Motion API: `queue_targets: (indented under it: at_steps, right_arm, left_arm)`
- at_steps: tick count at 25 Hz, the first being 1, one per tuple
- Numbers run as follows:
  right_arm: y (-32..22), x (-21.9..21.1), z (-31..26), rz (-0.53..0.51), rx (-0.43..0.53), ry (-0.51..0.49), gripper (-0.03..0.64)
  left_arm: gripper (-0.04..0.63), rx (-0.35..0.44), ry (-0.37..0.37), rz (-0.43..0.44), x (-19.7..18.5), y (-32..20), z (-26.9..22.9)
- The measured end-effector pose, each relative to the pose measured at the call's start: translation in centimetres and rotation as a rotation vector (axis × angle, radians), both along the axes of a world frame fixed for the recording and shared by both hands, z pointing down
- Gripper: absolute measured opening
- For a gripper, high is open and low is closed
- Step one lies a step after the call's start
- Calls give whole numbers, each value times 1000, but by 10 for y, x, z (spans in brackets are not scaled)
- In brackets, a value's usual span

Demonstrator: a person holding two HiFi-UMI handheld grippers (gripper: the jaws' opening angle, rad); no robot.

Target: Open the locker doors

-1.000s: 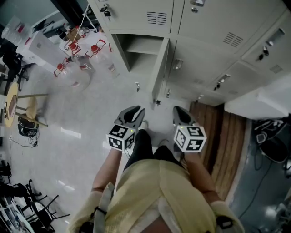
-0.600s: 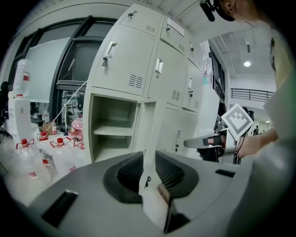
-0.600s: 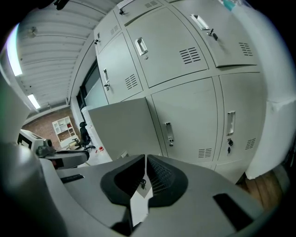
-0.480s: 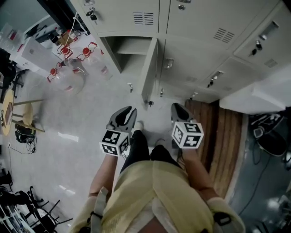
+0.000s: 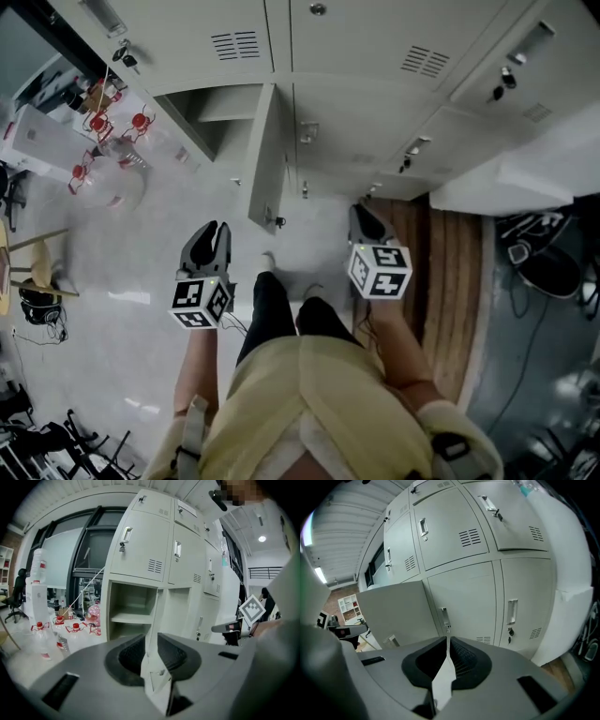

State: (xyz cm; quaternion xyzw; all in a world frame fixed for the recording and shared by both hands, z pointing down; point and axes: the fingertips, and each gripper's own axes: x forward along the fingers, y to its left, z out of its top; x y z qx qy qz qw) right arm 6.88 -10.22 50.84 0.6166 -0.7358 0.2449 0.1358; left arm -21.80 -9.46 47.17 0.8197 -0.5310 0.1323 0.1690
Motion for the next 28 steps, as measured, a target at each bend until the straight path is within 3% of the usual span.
queue_targets:
  at_steps: [8, 24, 28]
  right_arm:
    - [-26, 40, -1, 61, 6, 12, 5]
    - [-30, 43, -11, 163, -15, 60, 5]
    - [-32, 59, -8, 185, -8, 56, 6]
  left_arm:
    - [81, 38, -26, -54, -6, -25, -10]
    - [81, -22, -52, 44, -11, -46, 8]
    - [81, -53, -66, -7, -18, -37, 21]
